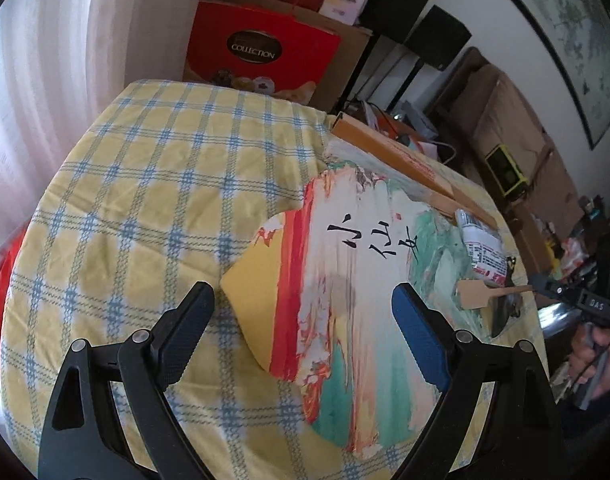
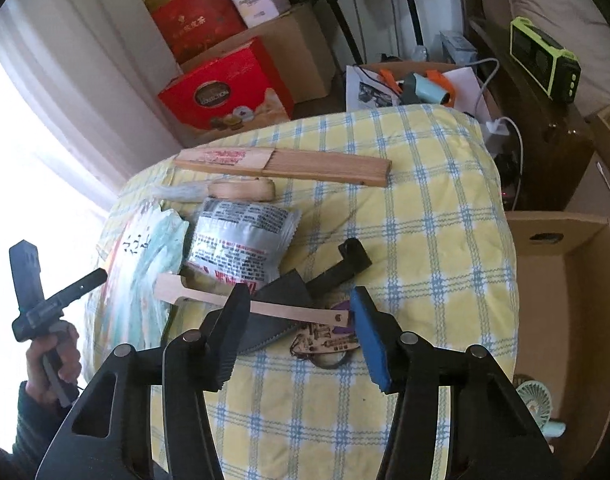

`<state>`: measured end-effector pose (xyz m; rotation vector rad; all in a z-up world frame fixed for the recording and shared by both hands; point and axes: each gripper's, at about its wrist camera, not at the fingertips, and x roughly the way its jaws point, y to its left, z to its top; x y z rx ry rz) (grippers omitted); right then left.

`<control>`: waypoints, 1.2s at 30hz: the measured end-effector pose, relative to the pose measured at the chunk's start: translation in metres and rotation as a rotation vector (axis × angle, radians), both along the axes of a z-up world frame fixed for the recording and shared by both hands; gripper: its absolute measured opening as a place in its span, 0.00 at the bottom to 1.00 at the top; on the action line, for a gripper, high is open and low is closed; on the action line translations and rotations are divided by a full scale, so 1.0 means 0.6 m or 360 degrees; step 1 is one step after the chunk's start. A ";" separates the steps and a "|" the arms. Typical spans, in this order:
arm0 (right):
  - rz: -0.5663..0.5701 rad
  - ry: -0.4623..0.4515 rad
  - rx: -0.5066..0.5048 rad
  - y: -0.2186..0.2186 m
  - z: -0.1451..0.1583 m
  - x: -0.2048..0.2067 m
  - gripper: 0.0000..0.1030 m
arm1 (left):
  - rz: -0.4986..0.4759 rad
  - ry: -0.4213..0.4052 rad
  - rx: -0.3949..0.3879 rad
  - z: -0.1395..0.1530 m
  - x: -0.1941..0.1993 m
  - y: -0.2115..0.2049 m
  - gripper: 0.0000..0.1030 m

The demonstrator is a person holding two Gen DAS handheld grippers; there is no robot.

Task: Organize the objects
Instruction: 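Grasp the painted hand fan with the left gripper while the right gripper grasps the wooden spatula, then lift the painted fan with the left gripper while the right gripper lifts the spatula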

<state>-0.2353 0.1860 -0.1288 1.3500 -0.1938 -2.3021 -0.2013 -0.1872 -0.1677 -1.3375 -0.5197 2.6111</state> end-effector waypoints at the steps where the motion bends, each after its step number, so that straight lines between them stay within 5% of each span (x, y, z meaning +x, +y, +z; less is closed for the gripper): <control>1: 0.0002 -0.0005 0.0012 0.000 -0.003 0.000 0.53 | 0.0001 0.0000 0.0006 0.000 -0.002 0.000 0.86; 8: 0.0000 -0.0042 -0.0015 -0.002 -0.014 0.004 0.53 | -0.0050 0.0000 -0.0013 -0.001 -0.016 -0.003 0.86; 11: 0.0022 -0.0019 0.0016 -0.013 -0.009 0.004 0.53 | 0.0036 -0.0030 -0.0120 -0.002 -0.020 -0.018 0.86; 14: 0.0021 -0.0011 0.0011 -0.013 -0.009 0.005 0.53 | 0.0072 -0.0020 -0.0065 -0.004 -0.016 -0.035 0.87; 21: 0.0013 -0.0017 -0.0012 -0.011 -0.015 0.004 0.53 | -0.0131 0.0043 -0.0082 0.000 -0.008 0.010 0.87; 30: 0.0026 0.0077 0.0077 -0.019 0.008 0.015 0.55 | -0.0112 0.0051 -0.0104 0.007 0.010 0.022 0.83; 36: 0.0013 0.0202 0.0160 -0.030 0.034 0.027 0.52 | -0.0097 0.0125 -0.0361 0.045 0.038 0.058 0.81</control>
